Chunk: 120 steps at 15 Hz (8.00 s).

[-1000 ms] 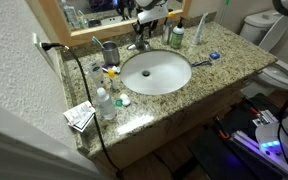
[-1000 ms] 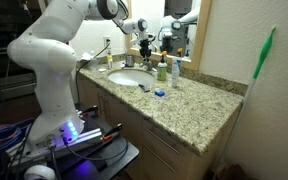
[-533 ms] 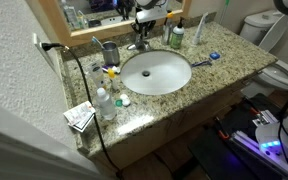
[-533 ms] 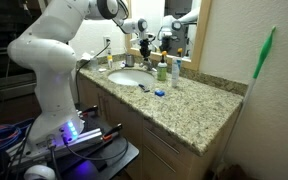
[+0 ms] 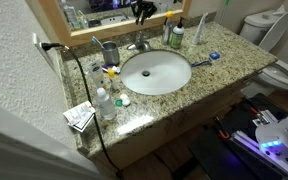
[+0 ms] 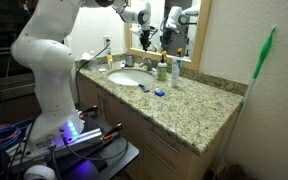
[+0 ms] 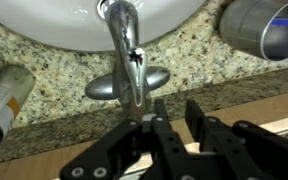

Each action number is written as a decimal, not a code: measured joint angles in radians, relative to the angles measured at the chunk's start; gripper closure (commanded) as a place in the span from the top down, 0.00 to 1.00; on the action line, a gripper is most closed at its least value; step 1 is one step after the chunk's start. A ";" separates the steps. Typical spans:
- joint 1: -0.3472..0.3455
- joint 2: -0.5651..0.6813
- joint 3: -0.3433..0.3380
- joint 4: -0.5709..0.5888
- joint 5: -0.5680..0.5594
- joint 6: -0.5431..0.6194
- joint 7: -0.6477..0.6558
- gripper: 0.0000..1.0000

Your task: Open the tap, wet the shaving stick then close tap

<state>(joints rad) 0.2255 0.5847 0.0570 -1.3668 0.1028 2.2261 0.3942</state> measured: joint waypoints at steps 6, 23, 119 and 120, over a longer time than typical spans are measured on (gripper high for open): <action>0.026 -0.049 -0.004 -0.016 -0.091 -0.278 0.059 0.98; 0.064 0.089 -0.056 0.001 -0.176 -0.064 0.124 0.11; -0.214 -0.468 -0.091 -1.012 0.209 0.256 1.005 1.00; -0.214 -0.467 -0.091 -1.009 0.209 0.239 1.008 1.00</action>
<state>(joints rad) 0.0114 0.1178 -0.0339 -2.3754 0.3115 2.4653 1.4018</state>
